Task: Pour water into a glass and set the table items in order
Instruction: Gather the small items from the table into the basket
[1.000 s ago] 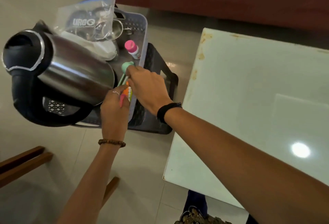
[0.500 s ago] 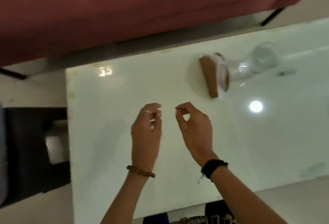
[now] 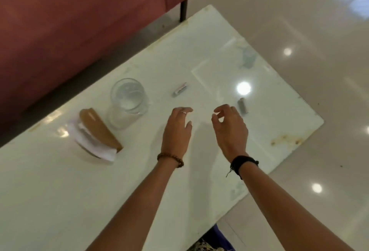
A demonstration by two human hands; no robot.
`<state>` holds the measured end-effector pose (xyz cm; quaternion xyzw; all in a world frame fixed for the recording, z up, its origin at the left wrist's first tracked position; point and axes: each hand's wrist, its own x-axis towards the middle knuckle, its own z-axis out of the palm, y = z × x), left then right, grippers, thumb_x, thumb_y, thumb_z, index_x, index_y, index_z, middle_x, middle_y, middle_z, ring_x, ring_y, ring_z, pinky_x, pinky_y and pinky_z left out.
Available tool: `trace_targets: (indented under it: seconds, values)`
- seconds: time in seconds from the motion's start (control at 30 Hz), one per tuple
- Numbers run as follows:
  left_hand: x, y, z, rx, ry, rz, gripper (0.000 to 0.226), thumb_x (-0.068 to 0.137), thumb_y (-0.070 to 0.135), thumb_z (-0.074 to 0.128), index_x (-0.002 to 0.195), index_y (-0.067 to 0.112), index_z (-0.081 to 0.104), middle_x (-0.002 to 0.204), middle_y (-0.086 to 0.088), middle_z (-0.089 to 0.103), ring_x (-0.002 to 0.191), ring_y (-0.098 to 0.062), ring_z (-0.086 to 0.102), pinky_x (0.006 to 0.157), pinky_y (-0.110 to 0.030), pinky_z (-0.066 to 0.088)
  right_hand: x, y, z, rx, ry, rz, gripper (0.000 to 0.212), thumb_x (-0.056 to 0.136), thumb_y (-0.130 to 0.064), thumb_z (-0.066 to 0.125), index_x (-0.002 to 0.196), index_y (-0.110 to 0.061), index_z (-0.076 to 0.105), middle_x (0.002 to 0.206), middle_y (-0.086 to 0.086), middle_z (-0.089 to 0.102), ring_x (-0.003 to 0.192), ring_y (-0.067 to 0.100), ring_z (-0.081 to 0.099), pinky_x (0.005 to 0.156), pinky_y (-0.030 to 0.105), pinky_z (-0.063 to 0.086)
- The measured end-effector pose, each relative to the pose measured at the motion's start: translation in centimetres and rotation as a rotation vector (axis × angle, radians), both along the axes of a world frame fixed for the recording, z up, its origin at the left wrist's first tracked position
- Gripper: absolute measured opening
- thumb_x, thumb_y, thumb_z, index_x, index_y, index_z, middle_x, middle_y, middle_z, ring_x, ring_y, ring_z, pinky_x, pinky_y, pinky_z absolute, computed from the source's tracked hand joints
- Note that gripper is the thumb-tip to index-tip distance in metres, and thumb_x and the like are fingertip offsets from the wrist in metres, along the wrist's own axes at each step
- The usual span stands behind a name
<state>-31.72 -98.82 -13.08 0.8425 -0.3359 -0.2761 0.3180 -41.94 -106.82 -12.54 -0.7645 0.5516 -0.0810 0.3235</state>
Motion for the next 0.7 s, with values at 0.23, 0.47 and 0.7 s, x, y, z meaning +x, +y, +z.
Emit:
trace_targets:
  seconds: [0.23, 0.47, 0.7]
  values:
    - [3.1, -7.1, -3.2, 0.263, -0.269, -0.130, 0.054, 0.087, -0.009, 0.038, 0.137, 0.012, 0.040, 0.150, -0.012, 0.026, 0.137, -0.024, 0.025, 0.108, -0.032, 0.026, -3.8, -7.9, -2.5, -0.095, 0.138, -0.026, 0.030, 0.092, -0.021, 0.051, 0.122, -0.018, 0.051, 0.117, 0.010, 0.044, 0.101, 0.024, 0.050, 0.063, 0.030, 0.040]
    - [2.4, -6.3, -3.8, 0.230, -0.313, -0.166, 0.051, 0.077, -0.017, 0.037, 0.116, 0.010, 0.057, 0.113, -0.015, 0.052, 0.103, -0.031, 0.049, 0.078, -0.037, 0.042, -4.9, -7.7, -3.1, 0.088, 0.089, 0.083, 0.025, 0.093, -0.013, 0.046, 0.115, -0.014, 0.056, 0.109, 0.010, 0.053, 0.094, 0.027, 0.057, 0.074, 0.037, 0.048]
    - [-1.9, -0.6, 0.3, -0.109, 0.183, 0.191, 0.031, 0.083, 0.001, 0.057, 0.106, 0.021, 0.063, 0.102, -0.001, 0.064, 0.078, -0.005, 0.060, 0.066, -0.004, 0.043, -4.0, 0.9, -0.1, 0.200, -0.285, -0.010, 0.016, 0.091, -0.025, 0.057, 0.106, -0.023, 0.060, 0.096, -0.004, 0.056, 0.079, -0.002, 0.056, 0.065, 0.008, 0.044]
